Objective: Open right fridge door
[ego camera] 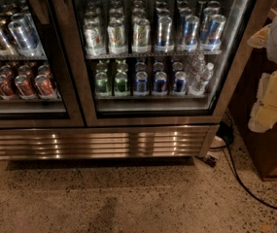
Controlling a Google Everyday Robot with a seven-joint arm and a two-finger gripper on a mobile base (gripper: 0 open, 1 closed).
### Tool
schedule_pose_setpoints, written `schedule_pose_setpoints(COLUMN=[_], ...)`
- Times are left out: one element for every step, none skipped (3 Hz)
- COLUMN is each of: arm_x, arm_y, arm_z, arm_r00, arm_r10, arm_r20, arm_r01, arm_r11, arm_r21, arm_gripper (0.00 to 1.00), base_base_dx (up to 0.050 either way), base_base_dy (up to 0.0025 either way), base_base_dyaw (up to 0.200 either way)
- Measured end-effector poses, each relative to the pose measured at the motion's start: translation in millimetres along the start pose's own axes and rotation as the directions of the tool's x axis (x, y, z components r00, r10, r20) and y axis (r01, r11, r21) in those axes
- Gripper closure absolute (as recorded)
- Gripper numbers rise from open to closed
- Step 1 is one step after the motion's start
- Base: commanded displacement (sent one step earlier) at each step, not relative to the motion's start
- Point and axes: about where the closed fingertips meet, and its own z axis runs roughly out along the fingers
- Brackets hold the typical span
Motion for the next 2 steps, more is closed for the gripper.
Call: schedule_pose_setpoints(arm_x=[0.0,-10.2], arm_y=[0.0,-5.5], arm_z=[0.0,2.7], arm_r00=[1.000,0.999], arm_r10=[0.000,0.003], arm_r20=[0.000,0.046], arm_r01=[0.000,-0.003], arm_r11=[1.0000,1.0000], arm_r21=[0.000,0.004], arm_gripper=[0.00,0.00], base_base_dx=[0.000,0.000], base_base_dy=[0.00000,0.00000], base_base_dyaw=[0.000,0.000])
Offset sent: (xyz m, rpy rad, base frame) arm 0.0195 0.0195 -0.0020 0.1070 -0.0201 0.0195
